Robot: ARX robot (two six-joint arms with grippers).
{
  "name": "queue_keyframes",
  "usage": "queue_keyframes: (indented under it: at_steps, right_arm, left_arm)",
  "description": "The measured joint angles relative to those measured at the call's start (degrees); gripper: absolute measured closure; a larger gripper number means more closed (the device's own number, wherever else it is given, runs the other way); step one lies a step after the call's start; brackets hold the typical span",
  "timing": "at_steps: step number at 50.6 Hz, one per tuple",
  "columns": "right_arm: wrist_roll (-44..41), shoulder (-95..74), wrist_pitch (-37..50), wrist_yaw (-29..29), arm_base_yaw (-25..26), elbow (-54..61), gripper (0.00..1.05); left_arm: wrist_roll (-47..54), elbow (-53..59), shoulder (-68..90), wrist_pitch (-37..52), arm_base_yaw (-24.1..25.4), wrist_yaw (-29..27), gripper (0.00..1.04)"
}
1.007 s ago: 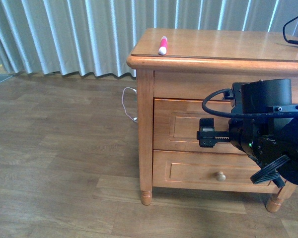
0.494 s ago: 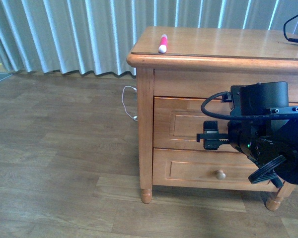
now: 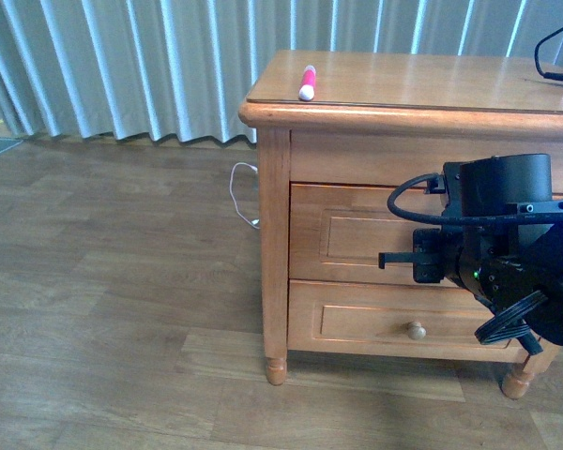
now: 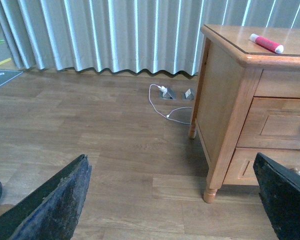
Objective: Place pink marker in drawer with both arms
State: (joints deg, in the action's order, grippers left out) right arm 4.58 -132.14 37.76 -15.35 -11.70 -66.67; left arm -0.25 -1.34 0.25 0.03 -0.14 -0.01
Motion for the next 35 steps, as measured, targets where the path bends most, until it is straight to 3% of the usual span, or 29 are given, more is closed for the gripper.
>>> queue_keyframes:
  at_steps: [15, 35]
  right_arm:
    - [0.85, 1.57, 2.67, 1.70, 0.00, 3.82, 0.80]
    - [4.55, 15.23, 9.07, 4.42, -0.57, 27.58, 0.80]
  left_arm:
    - [0.00, 0.00, 0.00, 0.00, 0.00, 0.00, 0.06]
    - [0.00, 0.00, 0.00, 0.00, 0.00, 0.00, 0.06]
